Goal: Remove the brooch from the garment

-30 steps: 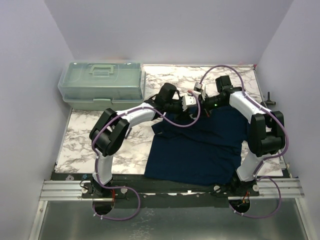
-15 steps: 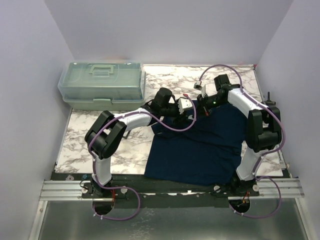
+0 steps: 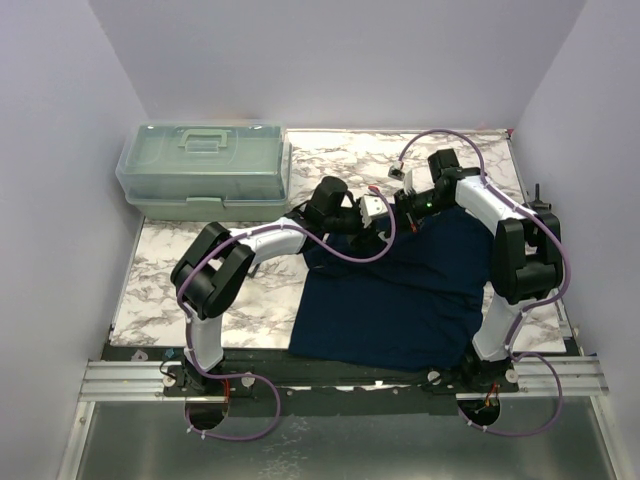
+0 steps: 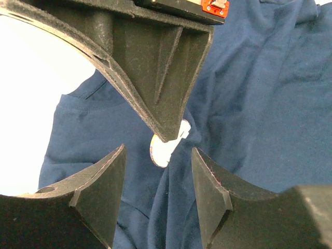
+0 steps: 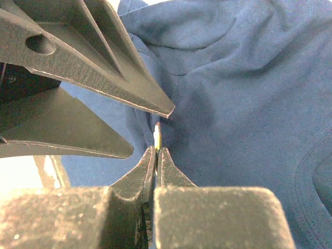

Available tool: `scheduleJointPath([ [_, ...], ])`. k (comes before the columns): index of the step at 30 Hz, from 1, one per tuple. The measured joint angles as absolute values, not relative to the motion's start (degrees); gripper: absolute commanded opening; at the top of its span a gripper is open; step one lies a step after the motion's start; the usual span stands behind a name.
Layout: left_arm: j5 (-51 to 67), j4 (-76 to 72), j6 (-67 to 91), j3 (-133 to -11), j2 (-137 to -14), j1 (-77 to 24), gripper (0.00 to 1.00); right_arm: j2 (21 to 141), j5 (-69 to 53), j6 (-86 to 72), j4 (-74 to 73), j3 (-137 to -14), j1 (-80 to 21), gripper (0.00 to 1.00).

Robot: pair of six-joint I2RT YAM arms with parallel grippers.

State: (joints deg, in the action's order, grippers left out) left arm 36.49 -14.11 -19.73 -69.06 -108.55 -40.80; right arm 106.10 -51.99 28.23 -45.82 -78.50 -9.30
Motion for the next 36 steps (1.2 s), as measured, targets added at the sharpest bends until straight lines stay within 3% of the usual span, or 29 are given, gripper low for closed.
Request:
scheduleJointPath([
  [12,36.5,-14.1,-19.3,-70.1,-110.8,-41.0,0.52,106.1,-52.6,28.3,-46.4,-78.5,-9.3,0.01],
  [20,36.7,-13.8,-19.1,-70.9,-111.8,-41.4,0.28,106.1,-53.0,28.5,-46.2,-78.5,-9.3,0.01],
  [28,37.0,-13.1,-18.0,-72.1,-112.6,-41.5,0.21,106.1,-52.9,29.0,-46.2,-78.5,-8.9,0.01],
  [30,37.0,-12.8,-17.8,-72.3,-112.6,-41.5,0.21,106.1,-53.0,29.0,-46.2,-78.5,-8.9,0.01],
  [36,37.1,-12.6,-17.5,-72.3,-112.6,-41.5,0.44,106.1,-52.9,29.0,-46.1,-78.4,-8.9,0.01],
])
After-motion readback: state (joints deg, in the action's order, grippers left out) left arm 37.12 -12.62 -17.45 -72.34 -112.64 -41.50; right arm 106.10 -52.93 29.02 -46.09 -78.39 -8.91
